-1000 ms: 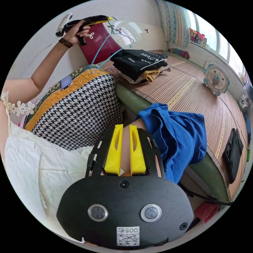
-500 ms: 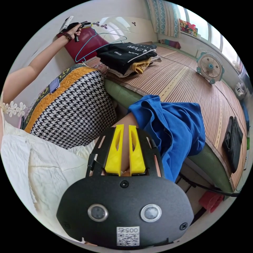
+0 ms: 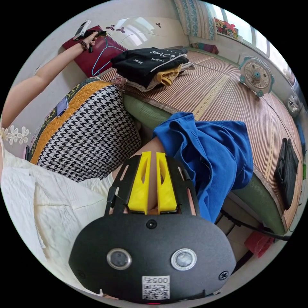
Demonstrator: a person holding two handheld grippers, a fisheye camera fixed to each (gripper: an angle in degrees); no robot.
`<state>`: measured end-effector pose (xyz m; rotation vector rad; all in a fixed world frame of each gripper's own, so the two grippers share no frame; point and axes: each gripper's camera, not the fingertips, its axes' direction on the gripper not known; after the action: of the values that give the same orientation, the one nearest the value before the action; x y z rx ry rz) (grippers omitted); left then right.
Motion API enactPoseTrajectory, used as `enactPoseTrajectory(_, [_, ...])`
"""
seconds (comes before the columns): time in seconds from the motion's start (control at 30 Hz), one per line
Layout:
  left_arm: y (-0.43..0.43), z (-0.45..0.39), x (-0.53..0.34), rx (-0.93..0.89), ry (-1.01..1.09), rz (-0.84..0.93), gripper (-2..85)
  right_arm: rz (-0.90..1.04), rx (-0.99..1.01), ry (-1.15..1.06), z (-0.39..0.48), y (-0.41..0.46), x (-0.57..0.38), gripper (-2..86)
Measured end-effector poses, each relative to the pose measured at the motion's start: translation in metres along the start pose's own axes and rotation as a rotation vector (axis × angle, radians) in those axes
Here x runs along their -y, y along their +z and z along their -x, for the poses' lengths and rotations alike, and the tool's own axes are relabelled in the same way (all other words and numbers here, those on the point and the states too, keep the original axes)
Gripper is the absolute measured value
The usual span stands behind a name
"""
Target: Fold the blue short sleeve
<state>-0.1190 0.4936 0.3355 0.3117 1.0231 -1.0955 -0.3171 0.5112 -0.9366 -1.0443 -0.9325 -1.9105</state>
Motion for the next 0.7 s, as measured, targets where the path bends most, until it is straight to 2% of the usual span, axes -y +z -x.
enactPoseTrajectory(0.23, [0.055, -0.003, -0.018, 0.023, -0.102, 0.08, 0.4, 0.028, -0.018, 0.022, -0.005, 0.001, -0.009, 2.2])
enactPoseTrajectory(0.4, [0.066, 0.004, -0.027, -0.091, -0.247, 0.062, 0.6, 0.043, -0.05, 0.049, -0.007, -0.003, -0.017, 0.3])
enactPoseTrajectory(0.57, [0.073, 0.001, -0.044, 0.029, -0.201, 0.093, 2.4, 0.044, -0.048, 0.052, -0.003, -0.006, -0.025, -0.3])
enactPoseTrajectory(0.7, [0.072, 0.01, -0.066, 0.043, -0.204, 0.126, 4.7, 0.033, -0.041, 0.038, 0.002, -0.013, -0.029, -0.3])
